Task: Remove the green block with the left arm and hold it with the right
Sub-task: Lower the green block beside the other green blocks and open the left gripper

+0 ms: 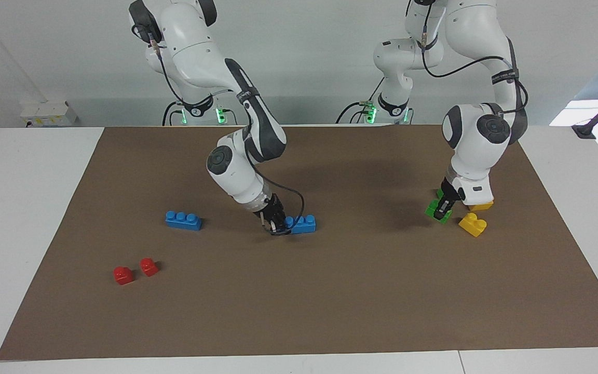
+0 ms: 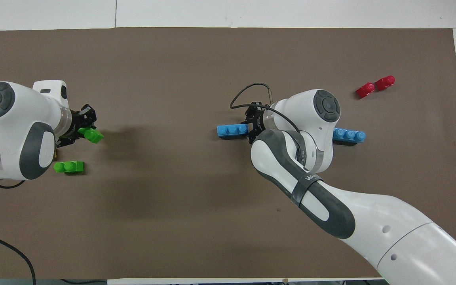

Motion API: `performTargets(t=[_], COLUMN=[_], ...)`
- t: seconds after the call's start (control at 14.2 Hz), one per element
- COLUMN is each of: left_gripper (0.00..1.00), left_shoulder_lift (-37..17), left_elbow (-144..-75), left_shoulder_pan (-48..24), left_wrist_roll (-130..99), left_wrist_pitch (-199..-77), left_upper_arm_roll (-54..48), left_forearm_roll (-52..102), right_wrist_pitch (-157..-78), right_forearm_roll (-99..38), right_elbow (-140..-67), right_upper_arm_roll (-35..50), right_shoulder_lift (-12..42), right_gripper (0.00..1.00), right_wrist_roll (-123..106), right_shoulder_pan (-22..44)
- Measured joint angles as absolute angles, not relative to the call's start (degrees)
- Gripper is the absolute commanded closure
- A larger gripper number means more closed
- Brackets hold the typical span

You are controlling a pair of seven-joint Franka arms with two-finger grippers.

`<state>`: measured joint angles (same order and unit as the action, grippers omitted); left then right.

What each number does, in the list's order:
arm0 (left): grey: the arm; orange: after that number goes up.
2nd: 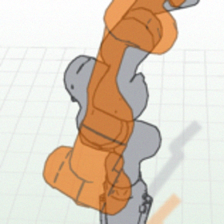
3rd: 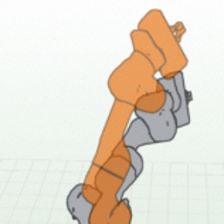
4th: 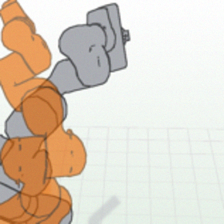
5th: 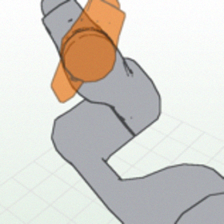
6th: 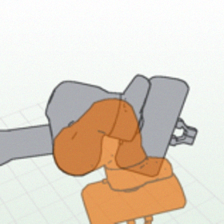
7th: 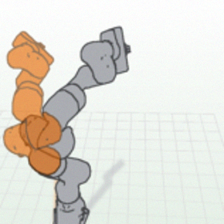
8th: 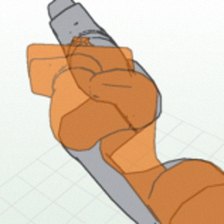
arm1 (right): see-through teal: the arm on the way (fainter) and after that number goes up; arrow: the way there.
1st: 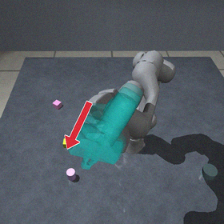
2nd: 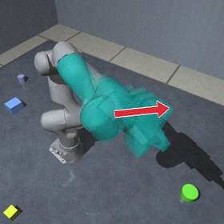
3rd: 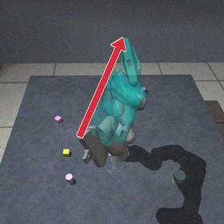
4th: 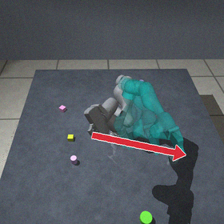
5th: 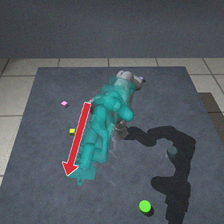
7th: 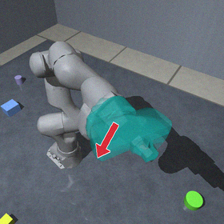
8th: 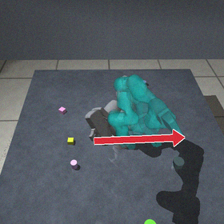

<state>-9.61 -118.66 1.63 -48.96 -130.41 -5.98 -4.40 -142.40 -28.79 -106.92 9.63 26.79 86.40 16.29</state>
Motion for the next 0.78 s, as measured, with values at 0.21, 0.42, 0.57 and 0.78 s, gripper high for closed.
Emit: performTargets(t=[0.21, 0.42, 0.57, 0.78], left_gripper=[1.0, 1.0, 1.0, 0.21], left_shoulder_lift=[-10.4, -12.48, -13.08, -13.08], left_elbow=[-120.03, -120.28, -120.25, -120.25], left_shoulder_pan=[2.1, 2.09, 2.1, 2.22], left_wrist_roll=[-44.29, -41.09, -39.8, -38.08], left_wrist_pitch=[-132.87, -134.56, -135.12, -135.19], left_upper_arm_roll=[-6.08, -6.25, -6.23, -6.24], left_forearm_roll=[-4.39, -4.39, -4.37, -4.37], right_wrist_pitch=[-142.39, -142.38, -142.38, -142.38], right_forearm_roll=[-28.79, -28.79, -28.79, -28.79], right_elbow=[-106.92, -106.92, -106.92, -106.92], right_upper_arm_roll=[9.63, 9.63, 9.63, 9.63], right_shoulder_lift=[26.79, 26.79, 26.79, 26.79], right_gripper=[1.0, 1.0, 1.0, 1.0], right_wrist_roll=[86.4, 86.39, 86.37, 86.34], right_shoulder_pan=[16.29, 16.29, 16.29, 16.29])
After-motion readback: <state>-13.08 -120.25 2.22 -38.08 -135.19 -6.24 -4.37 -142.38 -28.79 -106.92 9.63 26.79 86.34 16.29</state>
